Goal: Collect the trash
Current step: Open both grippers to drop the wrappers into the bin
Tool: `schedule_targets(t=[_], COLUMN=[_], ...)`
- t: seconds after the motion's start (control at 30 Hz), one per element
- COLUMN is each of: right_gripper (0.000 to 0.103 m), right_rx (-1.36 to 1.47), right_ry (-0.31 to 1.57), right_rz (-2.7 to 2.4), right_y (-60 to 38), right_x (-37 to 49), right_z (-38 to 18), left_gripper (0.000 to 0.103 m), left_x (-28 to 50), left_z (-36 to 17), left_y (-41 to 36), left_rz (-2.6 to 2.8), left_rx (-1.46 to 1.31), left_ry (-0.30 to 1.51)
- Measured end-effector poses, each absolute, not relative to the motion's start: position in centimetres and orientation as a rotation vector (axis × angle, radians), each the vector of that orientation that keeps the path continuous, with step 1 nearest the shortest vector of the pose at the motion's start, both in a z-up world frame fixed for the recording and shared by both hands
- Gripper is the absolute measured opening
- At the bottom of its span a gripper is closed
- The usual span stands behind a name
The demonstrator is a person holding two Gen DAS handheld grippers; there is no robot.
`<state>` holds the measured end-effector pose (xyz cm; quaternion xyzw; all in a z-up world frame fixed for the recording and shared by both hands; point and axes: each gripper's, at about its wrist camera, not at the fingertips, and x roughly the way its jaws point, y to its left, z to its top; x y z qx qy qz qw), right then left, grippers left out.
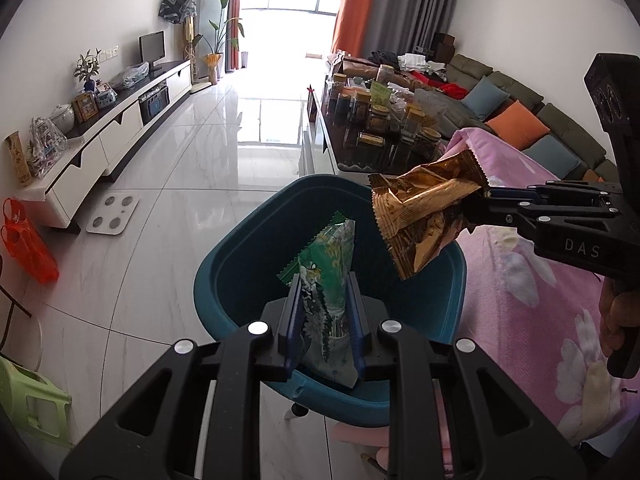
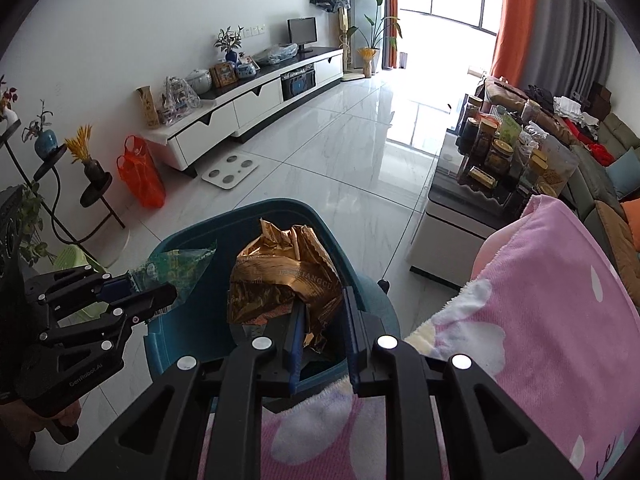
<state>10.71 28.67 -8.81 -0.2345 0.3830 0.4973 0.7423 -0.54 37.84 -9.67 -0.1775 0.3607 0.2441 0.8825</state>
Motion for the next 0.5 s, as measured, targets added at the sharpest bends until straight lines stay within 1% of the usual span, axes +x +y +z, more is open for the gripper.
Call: schedule_targets(t=[0.17, 0.4, 0.47, 0.5], right_gripper=[0.017, 0.024, 0.028, 0.03], right_rx=[-0.555, -0.591, -0.594, -0.599], right_ry=[0.865, 0.899, 0.91, 0.914], right_rz=[1.082, 1.092, 1.099, 1.101], right_y=[29.8, 30.9, 31.1, 31.3], right_x=[11.1, 11.0, 10.8, 10.7], right_z=[-9.8, -11.1, -11.3, -11.2], left_gripper=[0.021, 0.025, 0.031, 0.039], left_x=[0.3, 1.3, 1.6, 1.5], left_z=[-10.9, -11.7, -11.9, -12.0], left_y=[38.6, 39.1, 39.2, 39.1], left_rz=[0.51, 0.509, 0.512, 0.517], left_rx=[-0.372, -0.366, -0.362, -0.359], left_ry=[0.775, 0.788, 0.789, 0.788])
